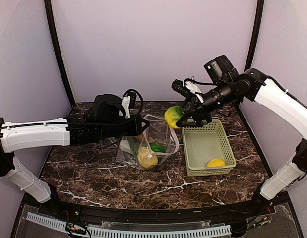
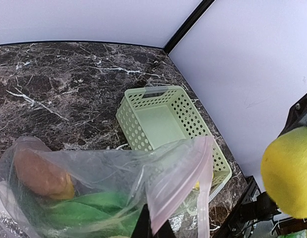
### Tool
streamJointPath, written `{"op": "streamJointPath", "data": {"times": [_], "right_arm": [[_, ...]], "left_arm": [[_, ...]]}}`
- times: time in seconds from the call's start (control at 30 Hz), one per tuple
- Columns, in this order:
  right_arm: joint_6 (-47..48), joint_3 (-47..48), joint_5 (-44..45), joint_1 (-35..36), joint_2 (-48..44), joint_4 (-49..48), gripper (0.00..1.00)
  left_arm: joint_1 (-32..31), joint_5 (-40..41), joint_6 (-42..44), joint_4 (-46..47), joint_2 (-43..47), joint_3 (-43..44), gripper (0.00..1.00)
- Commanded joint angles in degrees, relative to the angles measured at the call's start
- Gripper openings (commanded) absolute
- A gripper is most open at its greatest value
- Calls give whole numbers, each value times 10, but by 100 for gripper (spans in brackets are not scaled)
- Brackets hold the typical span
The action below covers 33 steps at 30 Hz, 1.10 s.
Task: Place the food in the zip-top bag and seal the zipper
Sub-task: Pick up the fake fruit from the bin, then place the fake fruit in the zipper food storage bag.
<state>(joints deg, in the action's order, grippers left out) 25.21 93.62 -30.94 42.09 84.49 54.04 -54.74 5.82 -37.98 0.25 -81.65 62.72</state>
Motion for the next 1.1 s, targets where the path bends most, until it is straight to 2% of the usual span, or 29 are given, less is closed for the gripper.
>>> {"op": "streamJointPath", "data": {"times": [0.0, 0.27, 0.43, 0.53, 0.6, 0.87, 1.07], "right_arm": [[6, 12, -12, 36, 51, 4, 61], [-10, 28, 99, 61, 105, -42, 61], [-17, 31, 153, 61, 119, -67, 65], [-20, 29, 143, 61, 122, -74, 76], [-23, 30, 137, 61, 119, -73, 79], [-9, 27, 65, 61, 56, -35, 82], [4, -3, 122, 43, -11, -12, 84]], "left_arm": [[3, 9, -1, -15, 4, 26, 1], [2, 1, -3, -21, 14, 36, 1], [2, 0, -4, -22, 16, 40, 1], [2, 0, -6, -18, 16, 40, 1], [2, 2, -6, -17, 15, 39, 1], [2, 32, -16, -4, 33, 11, 1], [1, 93, -6, -11, 102, 1, 1]]}}
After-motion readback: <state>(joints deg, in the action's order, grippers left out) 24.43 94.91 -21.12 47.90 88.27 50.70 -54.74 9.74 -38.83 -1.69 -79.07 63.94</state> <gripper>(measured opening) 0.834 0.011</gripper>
